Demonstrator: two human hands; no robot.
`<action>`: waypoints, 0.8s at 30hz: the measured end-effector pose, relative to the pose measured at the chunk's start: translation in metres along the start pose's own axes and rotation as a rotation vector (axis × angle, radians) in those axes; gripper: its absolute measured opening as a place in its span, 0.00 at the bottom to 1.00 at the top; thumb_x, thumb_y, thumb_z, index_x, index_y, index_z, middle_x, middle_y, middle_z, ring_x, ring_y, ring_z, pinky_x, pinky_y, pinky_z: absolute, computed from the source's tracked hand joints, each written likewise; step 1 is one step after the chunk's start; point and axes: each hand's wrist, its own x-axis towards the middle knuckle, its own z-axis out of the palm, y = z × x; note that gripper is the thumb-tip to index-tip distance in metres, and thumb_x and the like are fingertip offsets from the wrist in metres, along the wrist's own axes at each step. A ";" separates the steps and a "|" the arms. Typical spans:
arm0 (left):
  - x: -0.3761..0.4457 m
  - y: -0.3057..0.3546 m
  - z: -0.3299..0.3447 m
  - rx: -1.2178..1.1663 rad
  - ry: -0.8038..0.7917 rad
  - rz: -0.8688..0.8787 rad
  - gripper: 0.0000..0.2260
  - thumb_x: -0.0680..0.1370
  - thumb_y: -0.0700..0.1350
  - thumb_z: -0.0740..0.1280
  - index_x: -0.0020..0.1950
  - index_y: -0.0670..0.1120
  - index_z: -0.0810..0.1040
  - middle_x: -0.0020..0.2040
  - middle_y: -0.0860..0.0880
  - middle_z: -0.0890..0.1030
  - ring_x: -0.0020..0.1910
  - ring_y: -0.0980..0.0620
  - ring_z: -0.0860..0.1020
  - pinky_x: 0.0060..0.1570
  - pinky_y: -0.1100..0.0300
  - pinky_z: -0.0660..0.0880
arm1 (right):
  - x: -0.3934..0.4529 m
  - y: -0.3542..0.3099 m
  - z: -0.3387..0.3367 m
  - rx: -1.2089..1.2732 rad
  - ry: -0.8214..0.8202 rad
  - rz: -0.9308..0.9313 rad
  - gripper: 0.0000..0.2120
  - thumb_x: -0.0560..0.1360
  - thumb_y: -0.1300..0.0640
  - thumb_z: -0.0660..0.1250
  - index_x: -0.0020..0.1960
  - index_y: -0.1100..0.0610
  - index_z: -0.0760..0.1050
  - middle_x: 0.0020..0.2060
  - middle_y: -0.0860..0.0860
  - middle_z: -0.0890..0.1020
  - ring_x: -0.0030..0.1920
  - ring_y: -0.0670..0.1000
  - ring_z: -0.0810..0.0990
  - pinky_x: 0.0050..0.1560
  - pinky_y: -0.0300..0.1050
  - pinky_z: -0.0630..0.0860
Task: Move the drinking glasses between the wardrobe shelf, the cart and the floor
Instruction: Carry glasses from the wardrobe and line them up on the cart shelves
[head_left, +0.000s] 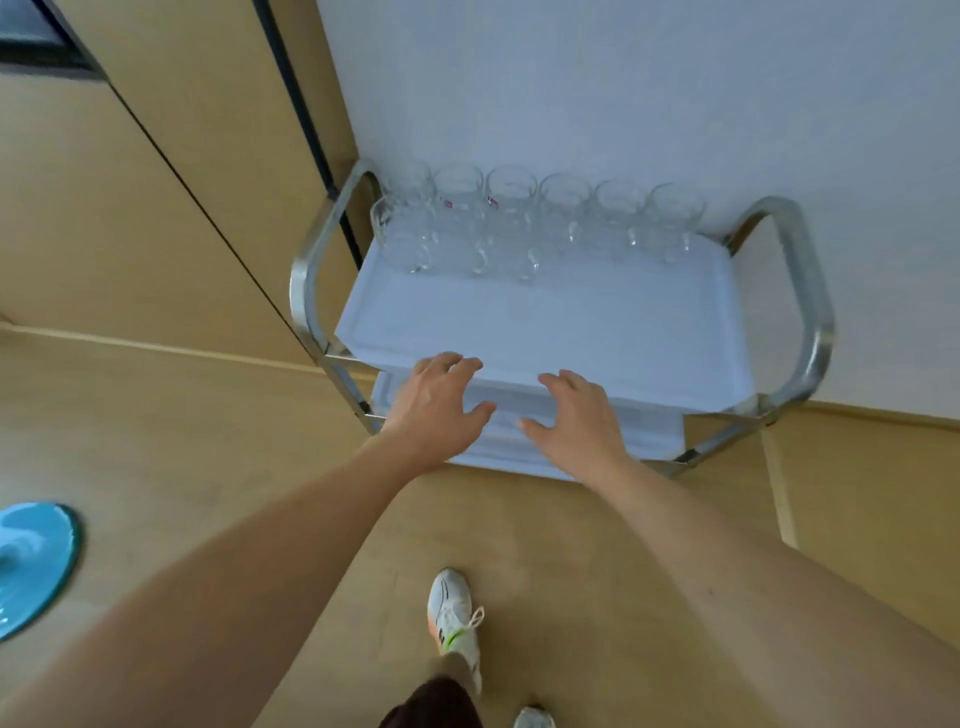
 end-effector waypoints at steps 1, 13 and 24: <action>0.003 0.015 -0.017 0.008 0.010 0.035 0.27 0.80 0.56 0.67 0.77 0.49 0.69 0.75 0.46 0.70 0.74 0.44 0.65 0.71 0.49 0.66 | -0.004 -0.004 -0.020 -0.008 0.025 0.001 0.35 0.78 0.41 0.67 0.79 0.52 0.62 0.79 0.54 0.62 0.77 0.59 0.60 0.75 0.52 0.59; 0.079 0.188 -0.145 0.051 0.093 0.493 0.28 0.79 0.57 0.67 0.77 0.50 0.67 0.75 0.46 0.69 0.73 0.44 0.67 0.70 0.47 0.68 | -0.052 0.000 -0.238 -0.128 0.454 0.151 0.33 0.77 0.41 0.68 0.77 0.52 0.64 0.73 0.52 0.70 0.71 0.58 0.68 0.69 0.52 0.68; 0.095 0.294 -0.171 0.028 0.011 0.910 0.29 0.79 0.58 0.67 0.78 0.50 0.66 0.76 0.44 0.68 0.74 0.43 0.66 0.70 0.45 0.68 | -0.137 0.029 -0.299 -0.142 0.687 0.524 0.36 0.78 0.40 0.66 0.81 0.51 0.58 0.79 0.54 0.62 0.77 0.59 0.61 0.74 0.54 0.63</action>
